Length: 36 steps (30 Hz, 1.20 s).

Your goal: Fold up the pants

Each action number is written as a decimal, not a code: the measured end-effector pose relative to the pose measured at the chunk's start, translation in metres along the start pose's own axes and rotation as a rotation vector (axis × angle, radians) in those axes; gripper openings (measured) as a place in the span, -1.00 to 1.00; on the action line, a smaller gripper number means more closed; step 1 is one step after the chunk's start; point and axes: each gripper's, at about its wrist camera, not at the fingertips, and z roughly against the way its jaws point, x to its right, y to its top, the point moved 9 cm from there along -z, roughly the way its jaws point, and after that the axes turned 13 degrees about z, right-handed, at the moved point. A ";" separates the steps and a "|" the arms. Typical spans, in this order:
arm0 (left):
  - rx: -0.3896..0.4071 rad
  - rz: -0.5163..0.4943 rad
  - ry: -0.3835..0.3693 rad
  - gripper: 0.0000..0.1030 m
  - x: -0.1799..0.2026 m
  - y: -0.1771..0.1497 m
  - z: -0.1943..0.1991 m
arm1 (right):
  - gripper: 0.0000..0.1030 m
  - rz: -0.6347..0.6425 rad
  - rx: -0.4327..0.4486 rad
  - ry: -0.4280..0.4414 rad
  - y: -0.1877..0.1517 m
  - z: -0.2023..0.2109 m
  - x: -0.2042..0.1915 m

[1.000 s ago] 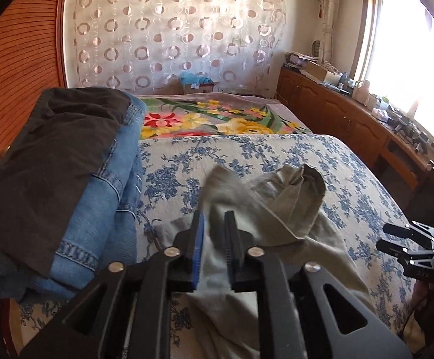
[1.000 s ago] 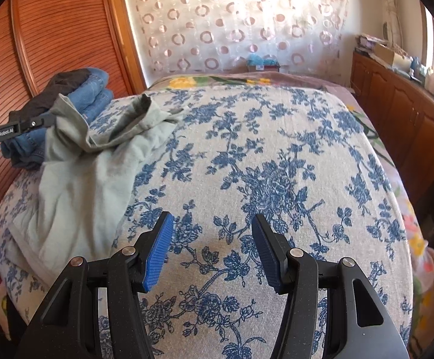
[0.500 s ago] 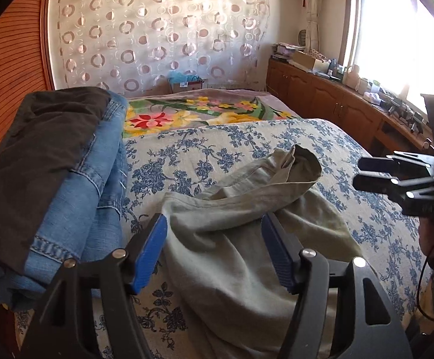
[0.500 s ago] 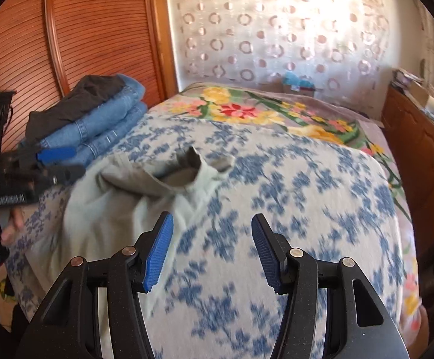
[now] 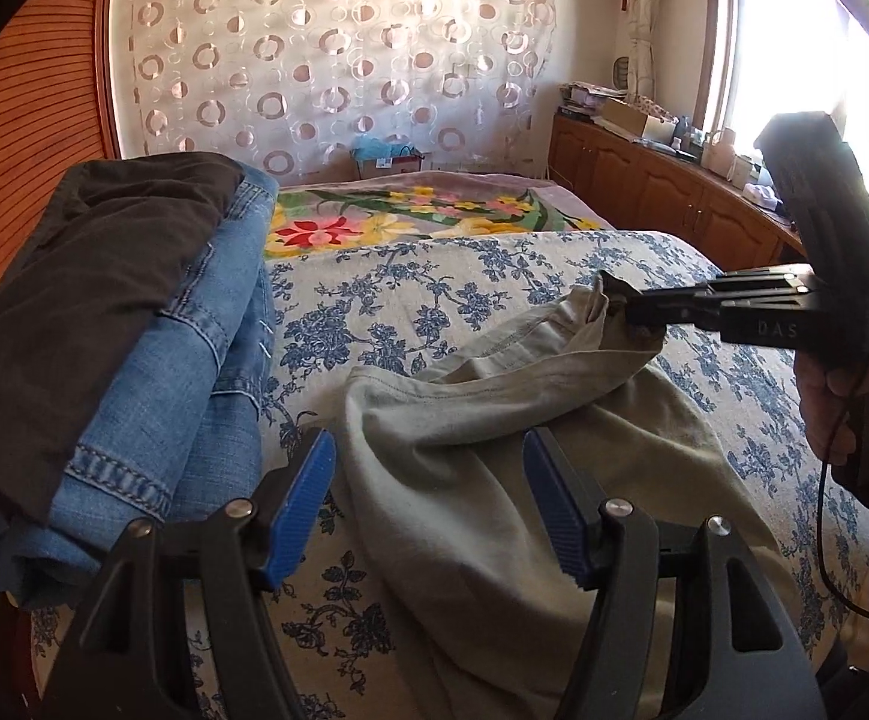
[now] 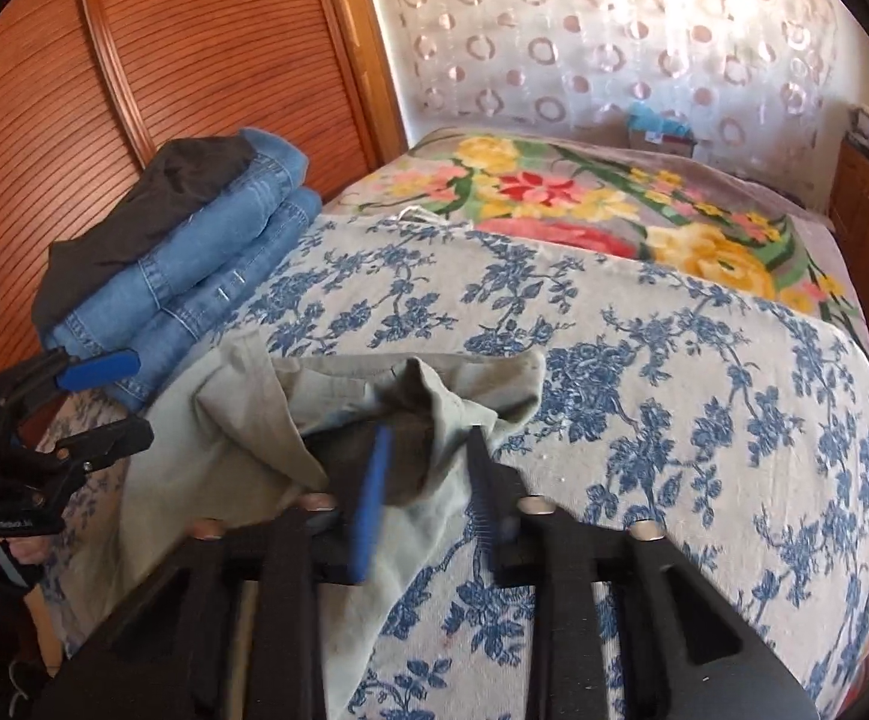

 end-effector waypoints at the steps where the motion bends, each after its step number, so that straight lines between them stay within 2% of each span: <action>1: -0.001 0.001 0.000 0.26 0.000 -0.001 0.000 | -0.91 0.009 0.004 0.000 0.004 0.000 0.000; 5: 0.004 0.006 -0.004 0.26 0.000 -0.001 0.003 | -0.99 0.046 0.039 -0.014 0.022 0.001 0.002; 11: 0.007 0.014 -0.001 0.26 0.000 -0.002 0.006 | -1.00 0.067 0.086 -0.114 0.047 -0.002 0.023; 16: 0.006 0.011 -0.001 0.26 0.001 -0.004 0.006 | -0.99 0.039 0.070 -0.063 0.043 -0.002 0.025; 17: 0.004 0.009 0.000 0.26 0.001 -0.004 0.006 | -0.95 0.048 0.063 -0.064 0.041 -0.001 0.023; 21: 0.007 0.011 0.003 0.26 0.001 -0.003 0.005 | -0.45 0.069 0.041 -0.063 0.032 -0.001 0.014; 22: 0.008 0.013 0.004 0.26 0.001 -0.002 0.005 | -0.40 0.074 0.033 -0.064 0.029 -0.001 0.013; 32: -0.008 0.023 0.046 0.26 -0.003 -0.009 -0.012 | -0.36 0.146 -0.056 -0.054 0.013 -0.018 0.007; 33: -0.012 0.023 0.046 0.26 -0.002 -0.010 -0.013 | -0.47 0.153 -0.057 -0.054 0.014 -0.020 0.007; 34: -0.014 0.023 0.046 0.26 -0.002 -0.011 -0.014 | -0.84 0.164 -0.051 -0.052 0.016 -0.022 0.007; 36: -0.018 0.021 0.045 0.26 -0.001 -0.013 -0.015 | -0.95 0.174 -0.025 -0.047 0.023 -0.022 0.007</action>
